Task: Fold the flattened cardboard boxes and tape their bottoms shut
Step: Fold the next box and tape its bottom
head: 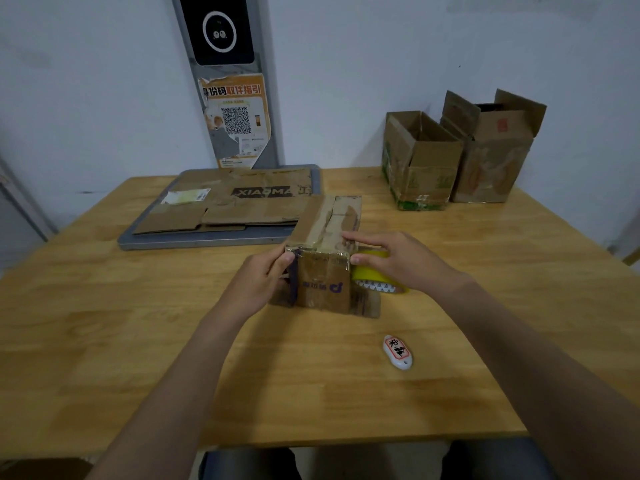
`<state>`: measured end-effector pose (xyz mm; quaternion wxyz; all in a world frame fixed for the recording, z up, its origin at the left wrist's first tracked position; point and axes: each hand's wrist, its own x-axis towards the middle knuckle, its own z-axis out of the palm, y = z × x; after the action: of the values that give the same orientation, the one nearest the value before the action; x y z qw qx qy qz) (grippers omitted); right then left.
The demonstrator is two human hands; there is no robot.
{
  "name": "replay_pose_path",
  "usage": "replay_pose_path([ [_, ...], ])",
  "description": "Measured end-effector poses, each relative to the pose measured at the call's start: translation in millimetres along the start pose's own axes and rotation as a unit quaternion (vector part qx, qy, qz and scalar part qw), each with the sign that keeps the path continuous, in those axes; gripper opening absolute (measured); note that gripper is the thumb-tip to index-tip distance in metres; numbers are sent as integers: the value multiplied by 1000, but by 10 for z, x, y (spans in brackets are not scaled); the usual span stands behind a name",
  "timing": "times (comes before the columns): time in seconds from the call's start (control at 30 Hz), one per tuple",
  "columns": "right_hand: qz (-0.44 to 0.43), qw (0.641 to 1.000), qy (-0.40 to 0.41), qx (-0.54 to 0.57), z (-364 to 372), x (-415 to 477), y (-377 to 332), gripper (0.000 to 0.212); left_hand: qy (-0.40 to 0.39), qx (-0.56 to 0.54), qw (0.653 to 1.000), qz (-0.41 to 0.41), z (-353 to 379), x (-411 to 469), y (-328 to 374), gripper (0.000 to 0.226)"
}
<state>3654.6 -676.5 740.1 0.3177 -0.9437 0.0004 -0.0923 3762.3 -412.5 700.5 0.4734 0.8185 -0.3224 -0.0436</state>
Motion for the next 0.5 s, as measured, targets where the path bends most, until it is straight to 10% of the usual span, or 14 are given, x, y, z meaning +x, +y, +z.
replay_pose_path([
  [0.27,-2,1000,19,-5,9,7,-54,46,158,147,976,25,250,-14,190,24],
  [0.5,-24,995,63,-76,109,-53,-7,47,45,282,949,131,341,58,480,55],
])
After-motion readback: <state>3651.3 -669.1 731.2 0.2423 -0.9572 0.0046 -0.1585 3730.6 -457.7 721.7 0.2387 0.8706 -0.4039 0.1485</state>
